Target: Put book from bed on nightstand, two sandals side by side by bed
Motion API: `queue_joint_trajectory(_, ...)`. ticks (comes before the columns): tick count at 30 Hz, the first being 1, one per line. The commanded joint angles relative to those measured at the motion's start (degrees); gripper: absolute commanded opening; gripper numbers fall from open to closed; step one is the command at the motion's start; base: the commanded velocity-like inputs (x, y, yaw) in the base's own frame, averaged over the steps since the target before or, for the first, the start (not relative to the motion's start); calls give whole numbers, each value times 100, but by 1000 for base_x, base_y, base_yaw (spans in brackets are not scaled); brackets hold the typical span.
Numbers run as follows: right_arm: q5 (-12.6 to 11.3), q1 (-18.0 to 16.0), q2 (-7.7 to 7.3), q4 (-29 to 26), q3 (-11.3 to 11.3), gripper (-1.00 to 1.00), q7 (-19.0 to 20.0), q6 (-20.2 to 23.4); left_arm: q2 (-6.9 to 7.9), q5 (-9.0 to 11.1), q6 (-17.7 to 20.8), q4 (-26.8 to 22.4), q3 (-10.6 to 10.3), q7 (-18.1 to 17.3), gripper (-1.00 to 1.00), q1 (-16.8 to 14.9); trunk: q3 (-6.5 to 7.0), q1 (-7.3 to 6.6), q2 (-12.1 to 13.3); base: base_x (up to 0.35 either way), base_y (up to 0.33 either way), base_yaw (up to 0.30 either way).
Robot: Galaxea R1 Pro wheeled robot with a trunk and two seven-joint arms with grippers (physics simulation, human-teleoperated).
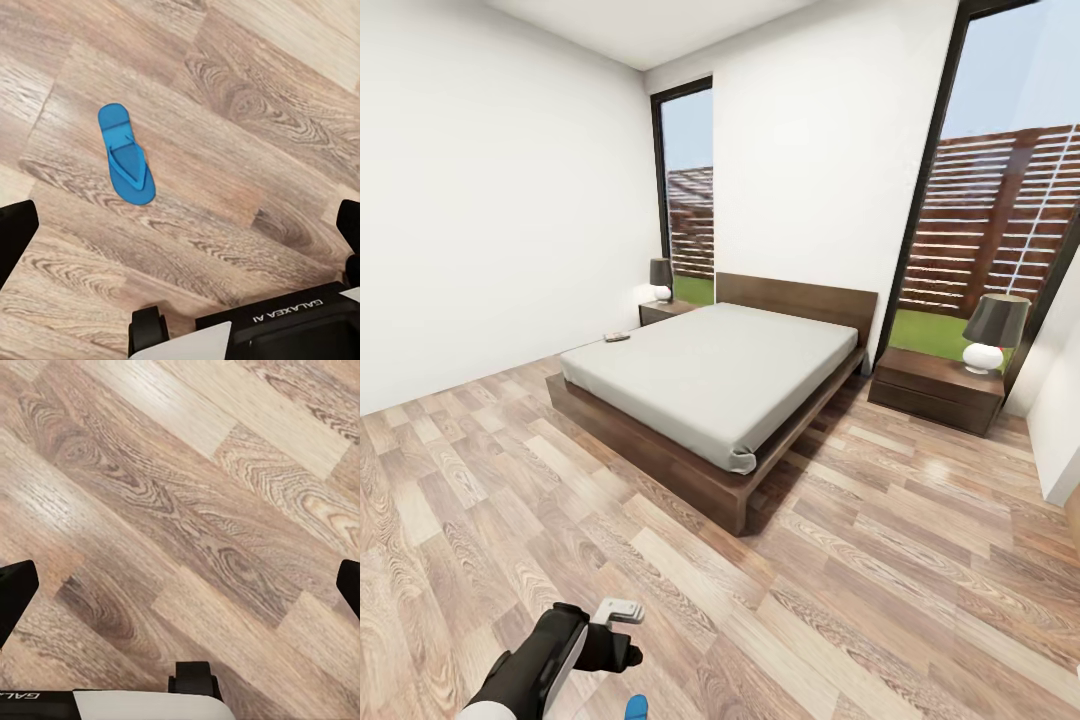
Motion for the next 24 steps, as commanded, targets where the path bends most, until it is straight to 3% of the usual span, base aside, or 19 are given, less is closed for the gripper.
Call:
queue_joint_trajectory(1,-8,-1,-13,-66,-21,100,14,-7,1,-61,16,-7,-1,-46,100,-1,-5,0,-3,0,0,0)
queue_joint_trajectory(3,-11,-4,-54,-262,-70,100,18,57,-3,-61,16,-6,-6,-46,100,-2,-5,0,-3,0,0,0)
queue_joint_trajectory(7,-20,-30,-257,-1227,-157,100,16,584,-12,-61,16,-5,-25,-46,100,-4,-5,0,-3,0,0,0)
queue_joint_trajectory(8,-29,-48,-385,-1836,-173,100,29,1287,-16,-61,16,-5,-29,-46,100,-4,-5,0,-3,0,0,0)
queue_joint_trajectory(10,-44,-71,-439,-2181,-179,100,38,1842,-18,-61,16,-5,-33,-46,100,-4,-5,0,-3,0,0,0)
queue_joint_trajectory(11,-106,-144,-474,-2434,-184,100,46,2361,-20,-61,16,-5,-35,-46,100,-4,-5,0,-3,0,0,0)
queue_joint_trajectory(14,-387,-381,-508,-2657,-191,100,107,2912,-23,-61,16,-5,-39,-46,100,-2,-5,0,-3,0,0,0)
queue_joint_trajectory(16,-720,-568,-525,-2741,-193,100,220,3140,-24,-61,16,-3,-41,-46,100,-3,-5,0,-3,0,0,0)
queue_joint_trajectory(17,-1131,-739,-576,-2792,-198,100,396,3291,-24,-61,16,-4,-42,-46,100,-2,-5,0,-3,0,0,0)
queue_joint_trajectory(20,-1801,-910,-781,-2836,-200,100,766,3441,-25,-61,16,-4,-43,-46,100,-3,-5,0,-3,0,0,0)
queue_joint_trajectory(21,-2227,-975,-967,-2853,-198,100,1085,3545,-25,-61,16,-4,-43,-46,100,-3,-5,0,-3,0,0,0)
queue_joint_trajectory(23,-2613,-1016,-1176,-2864,-193,100,1473,3680,-25,-61,16,-5,-43,-46,100,-2,-5,0,-3,0,0,0)
queue_joint_trajectory(24,-2953,-1042,-1389,-2870,-187,100,1961,3857,-25,-61,16,-5,-43,-46,100,-3,-5,0,-3,0,0,0)
